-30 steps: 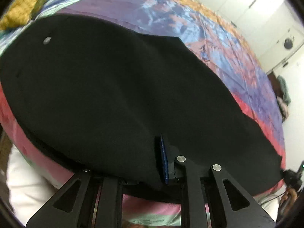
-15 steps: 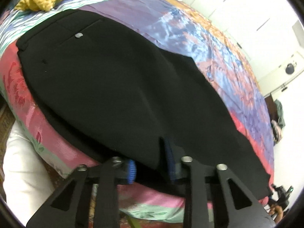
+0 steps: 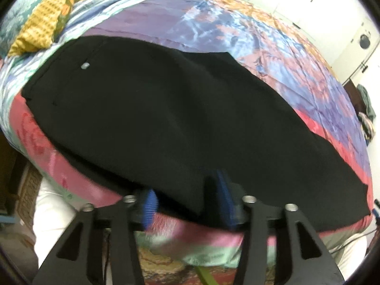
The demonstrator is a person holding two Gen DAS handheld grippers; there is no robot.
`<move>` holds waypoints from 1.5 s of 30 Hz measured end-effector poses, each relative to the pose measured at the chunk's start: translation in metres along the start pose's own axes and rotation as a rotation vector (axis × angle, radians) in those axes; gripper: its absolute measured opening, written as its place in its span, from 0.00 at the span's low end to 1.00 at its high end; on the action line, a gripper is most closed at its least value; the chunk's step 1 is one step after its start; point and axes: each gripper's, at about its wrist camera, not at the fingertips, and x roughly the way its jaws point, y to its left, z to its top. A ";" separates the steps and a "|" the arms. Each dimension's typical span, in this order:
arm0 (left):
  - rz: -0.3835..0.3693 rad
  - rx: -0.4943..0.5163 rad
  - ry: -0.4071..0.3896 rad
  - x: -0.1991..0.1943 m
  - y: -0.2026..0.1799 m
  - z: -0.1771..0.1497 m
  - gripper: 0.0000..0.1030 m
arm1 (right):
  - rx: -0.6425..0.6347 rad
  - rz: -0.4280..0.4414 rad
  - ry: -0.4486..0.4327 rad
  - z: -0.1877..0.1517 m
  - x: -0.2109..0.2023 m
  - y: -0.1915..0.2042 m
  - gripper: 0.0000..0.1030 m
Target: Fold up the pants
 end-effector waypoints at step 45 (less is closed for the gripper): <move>0.016 0.054 -0.097 -0.044 -0.010 -0.010 0.59 | 0.309 0.782 0.290 -0.019 0.054 0.006 0.20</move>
